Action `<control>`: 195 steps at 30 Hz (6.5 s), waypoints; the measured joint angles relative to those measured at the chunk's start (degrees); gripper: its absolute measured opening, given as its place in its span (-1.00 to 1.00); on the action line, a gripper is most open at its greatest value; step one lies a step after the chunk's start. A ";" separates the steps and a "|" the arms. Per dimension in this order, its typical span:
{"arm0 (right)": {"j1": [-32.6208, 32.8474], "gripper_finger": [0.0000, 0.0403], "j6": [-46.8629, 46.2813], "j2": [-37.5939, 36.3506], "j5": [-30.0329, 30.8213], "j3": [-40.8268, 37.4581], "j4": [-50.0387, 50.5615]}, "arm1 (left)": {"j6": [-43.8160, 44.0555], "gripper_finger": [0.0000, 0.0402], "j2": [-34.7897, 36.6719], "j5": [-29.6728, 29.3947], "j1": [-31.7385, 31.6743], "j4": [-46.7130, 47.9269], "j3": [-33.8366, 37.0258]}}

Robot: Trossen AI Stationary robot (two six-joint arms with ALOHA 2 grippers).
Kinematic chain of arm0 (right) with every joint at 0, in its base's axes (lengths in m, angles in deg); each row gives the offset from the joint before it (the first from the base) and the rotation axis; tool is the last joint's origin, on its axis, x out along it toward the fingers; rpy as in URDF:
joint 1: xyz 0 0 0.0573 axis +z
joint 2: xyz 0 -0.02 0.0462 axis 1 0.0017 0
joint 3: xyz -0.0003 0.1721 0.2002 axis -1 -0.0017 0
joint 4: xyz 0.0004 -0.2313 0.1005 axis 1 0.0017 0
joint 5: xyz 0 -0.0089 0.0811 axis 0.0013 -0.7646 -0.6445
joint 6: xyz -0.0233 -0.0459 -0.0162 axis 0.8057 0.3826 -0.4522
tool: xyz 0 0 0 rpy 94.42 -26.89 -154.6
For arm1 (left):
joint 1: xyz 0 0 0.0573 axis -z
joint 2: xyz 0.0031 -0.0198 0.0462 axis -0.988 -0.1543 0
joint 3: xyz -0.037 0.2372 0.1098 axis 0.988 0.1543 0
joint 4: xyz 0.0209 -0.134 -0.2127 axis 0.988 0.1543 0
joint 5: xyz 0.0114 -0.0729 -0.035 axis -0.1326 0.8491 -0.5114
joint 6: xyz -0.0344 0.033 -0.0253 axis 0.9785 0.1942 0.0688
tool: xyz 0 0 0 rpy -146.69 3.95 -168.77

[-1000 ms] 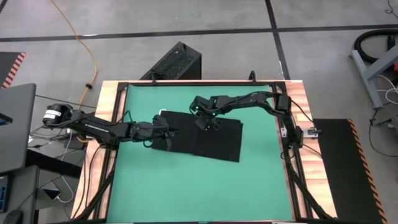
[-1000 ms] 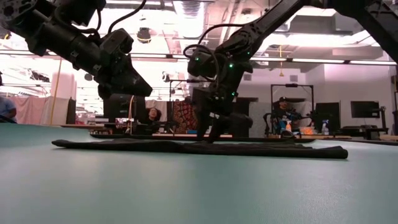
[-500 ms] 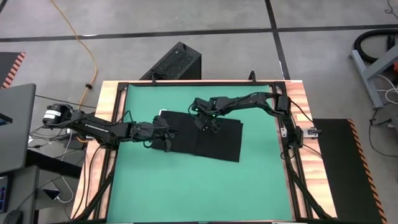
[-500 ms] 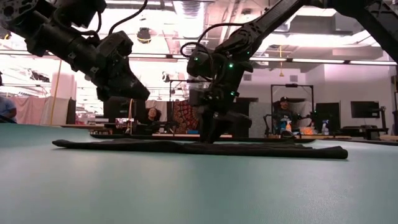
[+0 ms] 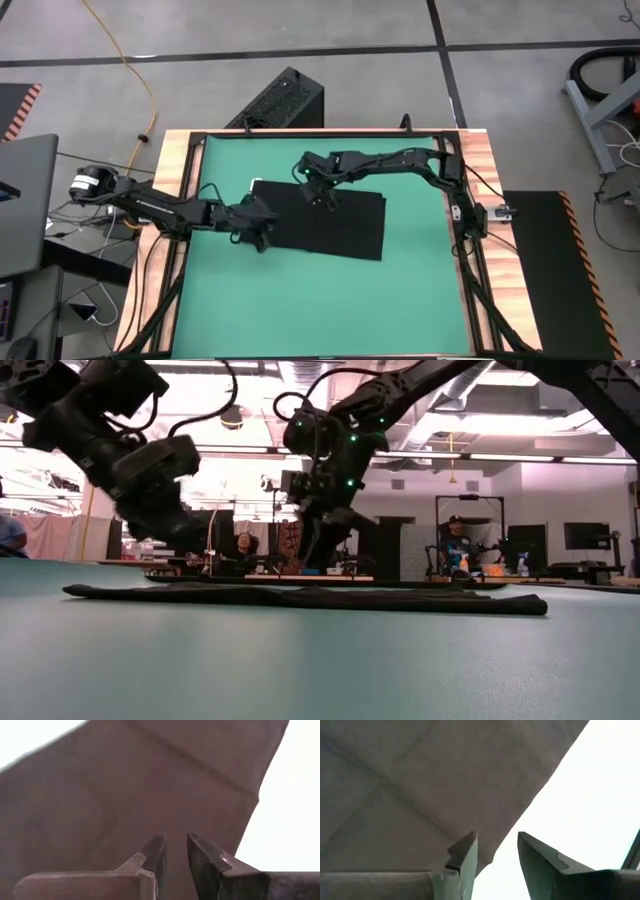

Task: Roll towel into tight, uniform cylinder
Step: Fold the black towel

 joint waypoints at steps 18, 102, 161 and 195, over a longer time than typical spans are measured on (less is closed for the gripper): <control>-1.04 -0.28 -1.05 -0.20 2.80 6.86 12.95 | 7.50 -1.00 0.00 -7.40 1.12 23.19 0.02; 22.21 -1.00 -43.36 -0.22 7.69 13.28 26.41 | -26.11 -1.00 -11.52 -6.11 -12.20 -4.82 0.07; 21.01 -0.98 -40.64 -18.88 17.46 10.53 26.08 | -5.48 -1.00 -30.68 -2.18 18.00 16.68 -22.49; -5.01 -0.99 -49.83 17.25 4.99 24.82 -5.81 | 2.23 -1.00 -11.15 -22.59 24.26 41.97 -22.21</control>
